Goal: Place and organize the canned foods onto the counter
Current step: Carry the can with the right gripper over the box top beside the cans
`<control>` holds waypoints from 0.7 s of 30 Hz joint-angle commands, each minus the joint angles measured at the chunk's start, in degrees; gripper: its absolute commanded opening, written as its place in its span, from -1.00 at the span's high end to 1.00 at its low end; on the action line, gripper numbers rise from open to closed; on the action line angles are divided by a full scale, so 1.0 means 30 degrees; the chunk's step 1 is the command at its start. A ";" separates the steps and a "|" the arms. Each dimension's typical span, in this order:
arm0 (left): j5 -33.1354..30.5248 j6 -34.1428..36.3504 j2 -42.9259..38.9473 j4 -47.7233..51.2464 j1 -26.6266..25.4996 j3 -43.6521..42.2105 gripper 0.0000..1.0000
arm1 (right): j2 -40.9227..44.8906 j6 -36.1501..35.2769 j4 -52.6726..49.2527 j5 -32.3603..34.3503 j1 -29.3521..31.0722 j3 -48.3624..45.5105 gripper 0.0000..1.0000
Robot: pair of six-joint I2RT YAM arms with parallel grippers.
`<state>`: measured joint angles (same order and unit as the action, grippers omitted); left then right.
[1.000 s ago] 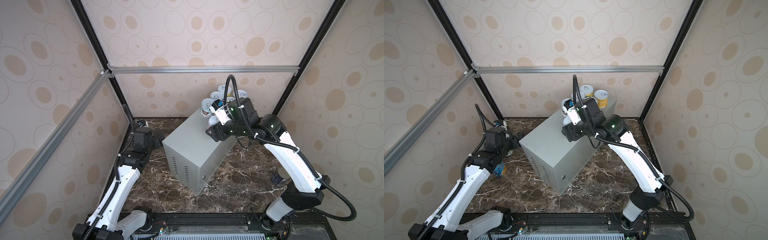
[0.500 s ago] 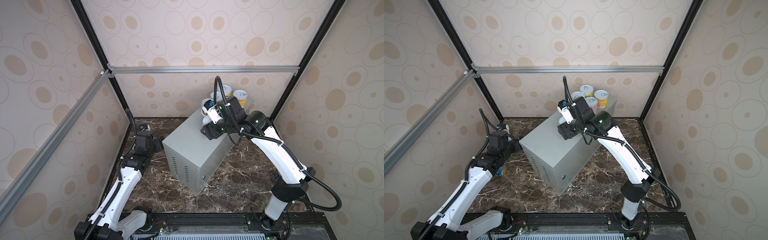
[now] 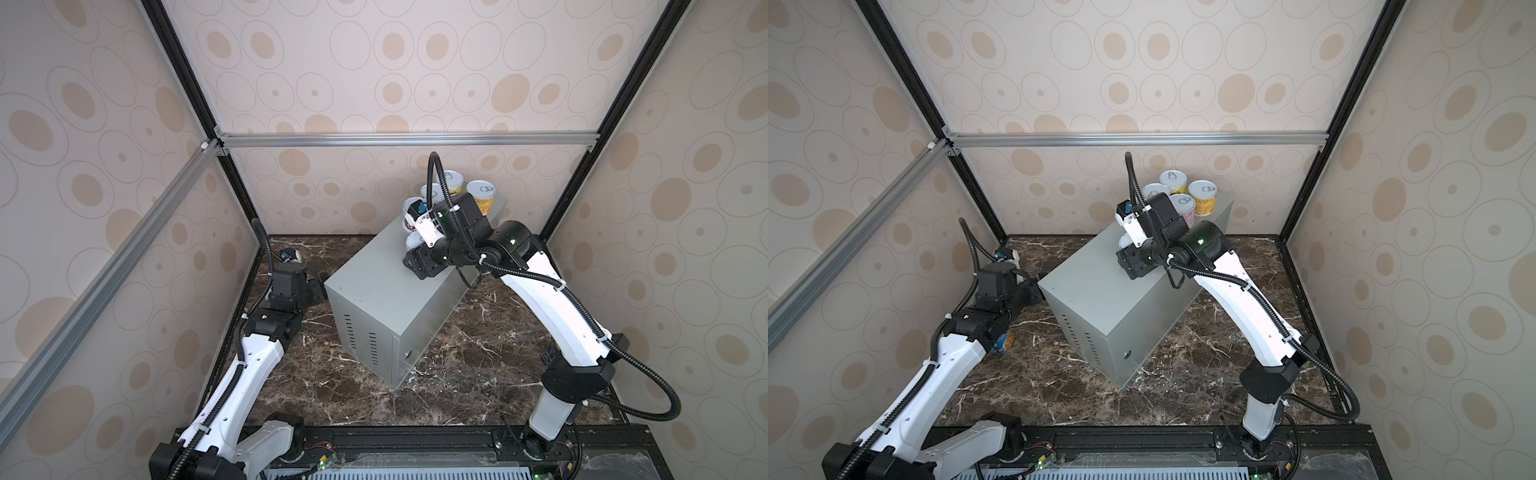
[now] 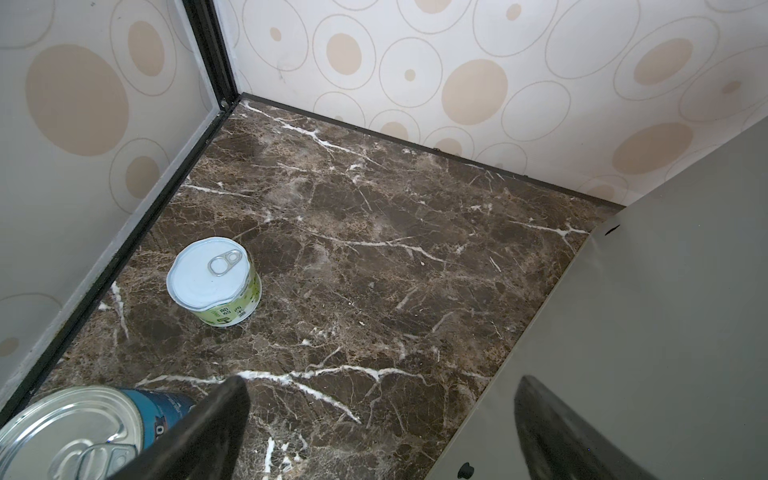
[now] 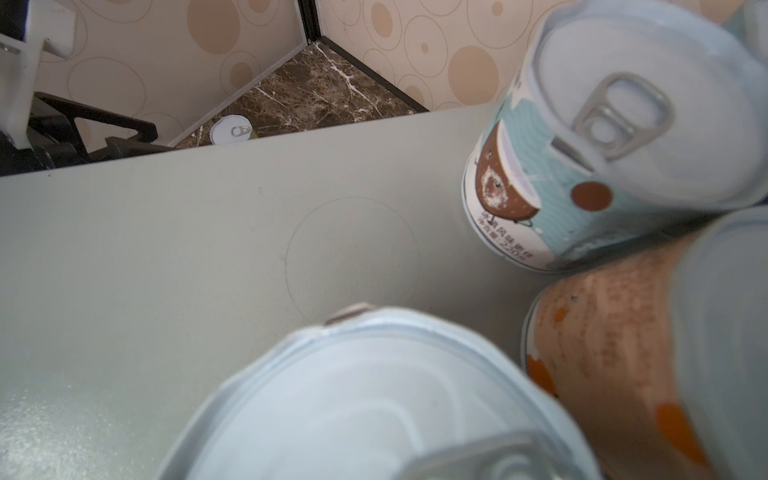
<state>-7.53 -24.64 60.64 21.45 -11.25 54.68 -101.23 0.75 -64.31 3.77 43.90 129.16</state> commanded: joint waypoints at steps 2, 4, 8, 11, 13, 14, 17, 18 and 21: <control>0.0078 -0.0047 -0.0219 -0.0263 0.0094 0.0189 -0.99 | 0.0956 -0.0419 0.0891 0.0404 -0.0099 -0.0323 -0.20; 0.0077 -0.0075 -0.0205 -0.0244 0.0101 0.0152 -0.99 | 0.1170 -0.0418 0.1088 0.0440 -0.0117 -0.0620 -0.28; 0.0107 -0.0076 -0.0175 -0.0262 0.0087 0.0170 -0.99 | 0.1268 -0.0401 0.1223 0.0501 -0.0150 -0.0823 -0.40; 0.0164 -0.0049 -0.0168 -0.0266 0.0109 0.0225 -0.99 | 0.1292 -0.0383 0.1278 0.0530 -0.0136 -0.0756 -0.48; 0.0224 -0.0076 -0.0131 -0.0239 0.0085 0.0254 -0.99 | 0.1290 -0.0341 0.1257 0.0560 -0.0172 -0.0666 -0.56; 0.0228 -0.0104 -0.0113 -0.0229 0.0089 0.0265 -0.99 | 0.1305 -0.0356 0.1253 0.0545 -0.0160 -0.0635 -0.59; 0.0256 -0.0106 -0.0168 -0.0192 0.0087 0.0290 -0.99 | 0.1362 -0.0348 0.1252 0.0502 -0.0183 -0.0534 -0.66; 0.0272 -0.0105 -0.0171 -0.0150 0.0088 0.0334 -0.99 | 0.1394 -0.0348 0.1252 0.0493 -0.0161 -0.0516 -0.69; 0.0225 -0.0107 -0.0175 -0.0053 0.0094 0.0484 -0.99 | 0.1502 -0.0380 0.1295 0.0469 -0.0164 -0.0457 -0.75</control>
<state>-6.87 -24.64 60.64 21.50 -11.25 54.68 -99.04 0.56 -61.21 4.75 43.59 126.85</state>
